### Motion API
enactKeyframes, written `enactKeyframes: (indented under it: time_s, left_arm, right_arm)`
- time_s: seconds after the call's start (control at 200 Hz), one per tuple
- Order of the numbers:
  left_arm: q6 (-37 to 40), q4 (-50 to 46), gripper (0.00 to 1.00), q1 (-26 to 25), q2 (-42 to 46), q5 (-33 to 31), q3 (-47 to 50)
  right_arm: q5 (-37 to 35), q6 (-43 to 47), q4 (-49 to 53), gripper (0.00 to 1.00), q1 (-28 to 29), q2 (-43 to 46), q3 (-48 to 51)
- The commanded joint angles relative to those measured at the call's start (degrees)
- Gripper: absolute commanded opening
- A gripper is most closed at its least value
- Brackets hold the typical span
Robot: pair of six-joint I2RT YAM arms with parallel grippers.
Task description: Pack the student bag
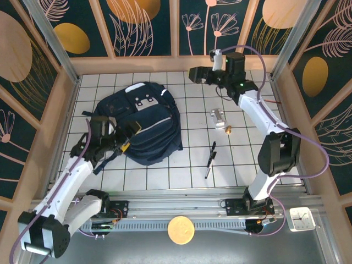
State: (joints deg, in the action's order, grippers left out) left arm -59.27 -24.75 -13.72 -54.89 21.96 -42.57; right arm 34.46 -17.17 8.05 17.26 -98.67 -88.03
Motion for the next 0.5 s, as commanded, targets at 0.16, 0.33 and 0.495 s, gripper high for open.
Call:
enactKeyframes:
  time_s: [0.16,0.33,0.495]
  left_arm:
    - [28.32,-7.24,0.99,-2.50,-17.41,-10.96,-21.95]
    - [41.06,-12.10,0.99,-5.00,-24.56,-19.64,-27.94]
    - [44.56,-7.55,0.99,-4.93,-22.53,-17.23,-25.29]
  right_arm:
    - [10.22,-11.22,22.41,0.96,7.75,-5.44,7.25]
    - [9.04,-11.65,21.44,0.92,11.71,-9.36,5.34]
    - [8.62,-14.18,19.03,0.78,13.28,-14.06,3.46]
